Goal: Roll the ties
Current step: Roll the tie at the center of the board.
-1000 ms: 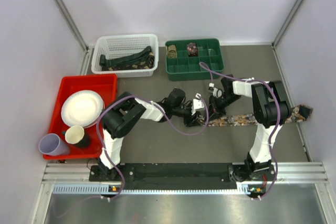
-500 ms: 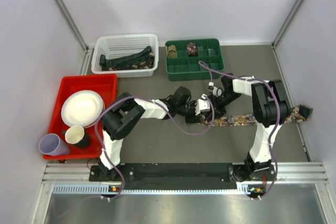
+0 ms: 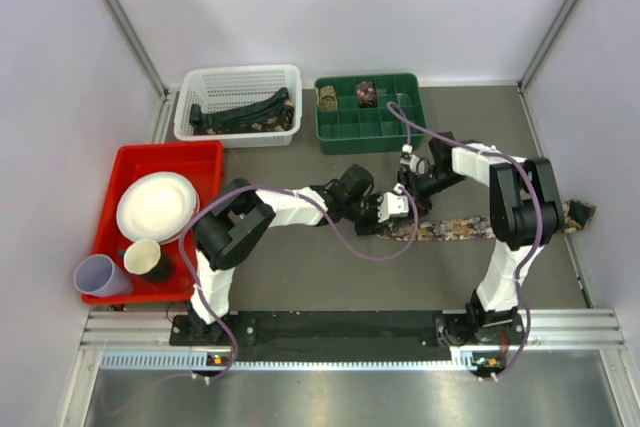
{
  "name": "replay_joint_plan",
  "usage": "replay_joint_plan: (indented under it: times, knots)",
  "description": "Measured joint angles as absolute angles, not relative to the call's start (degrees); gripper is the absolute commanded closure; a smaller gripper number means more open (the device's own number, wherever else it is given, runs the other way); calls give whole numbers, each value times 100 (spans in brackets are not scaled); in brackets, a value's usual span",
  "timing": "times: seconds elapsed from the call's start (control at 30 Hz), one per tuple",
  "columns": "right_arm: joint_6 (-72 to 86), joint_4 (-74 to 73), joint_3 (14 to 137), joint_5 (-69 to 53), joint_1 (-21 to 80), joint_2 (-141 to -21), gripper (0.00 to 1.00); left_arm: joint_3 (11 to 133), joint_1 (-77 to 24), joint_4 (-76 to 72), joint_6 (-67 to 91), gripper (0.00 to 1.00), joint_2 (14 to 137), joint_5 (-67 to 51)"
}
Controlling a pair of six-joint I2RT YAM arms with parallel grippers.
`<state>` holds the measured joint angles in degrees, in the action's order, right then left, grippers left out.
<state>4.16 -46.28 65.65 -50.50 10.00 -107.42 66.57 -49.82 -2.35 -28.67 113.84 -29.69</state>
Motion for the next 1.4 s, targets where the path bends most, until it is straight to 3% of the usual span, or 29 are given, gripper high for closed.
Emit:
replay_joint_plan:
  times: [0.13, 0.33, 0.37, 0.5, 0.67, 0.8, 0.93, 1.03, 1.1, 1.13, 1.17, 1.23, 1.37, 1.4]
  knots:
    - [462, -4539, 6565, -5026, 1059, -10755, 73, 6692, -5002, -165, -2897, 84, 11386, -2915]
    - [408, -4512, 6521, -4886, 1087, -10971, 71, 6709, -5006, -132, -2897, 84, 11389, -2906]
    - [408, -4512, 6504, -4880, 1087, -10978, 73, 6709, -5006, -130, -2897, 84, 11389, -2906]
    - [429, -4447, 6493, -4895, 1098, -10978, 100, 6709, -5009, -130, -2897, 82, 11389, -2906]
    - [447, -4440, 6493, -4890, 1111, -10978, 100, 6711, -5006, -123, -2895, 84, 11389, -2906]
    - [408, -4466, 6493, -4939, 1107, -10978, 54, 6724, -5009, -102, -2897, 85, 11391, -2904]
    - [471, -4469, 6451, -4945, 1103, -10975, 53, 6726, -5006, -84, -2895, 85, 11391, -2897]
    - [565, -4475, 6410, -4984, 1111, -10973, 61, 6737, -5004, -64, -2897, 85, 11391, -2893]
    - [626, -4453, 6405, -5015, 1133, -10971, 72, 6742, -5004, -60, -2895, 85, 11393, -2893]
    - [628, -4442, 6405, -5019, 1149, -10971, 82, 6742, -5004, -60, -2895, 85, 11393, -2893]
    - [642, -4431, 6405, -5017, 1164, -10971, 100, 6742, -5004, -60, -2895, 84, 11393, -2891]
    - [672, -4416, 6405, -5030, 1184, -10971, 100, 6742, -5004, -56, -2895, 79, 11393, -2888]
    - [642, -4458, 6416, -4987, 1177, -10971, 100, 6744, -5000, -51, -2882, 47, 11393, -2884]
    - [617, -4460, 6416, -4956, 1177, -10971, 100, 6742, -4987, -75, -2853, 43, 11393, -2886]
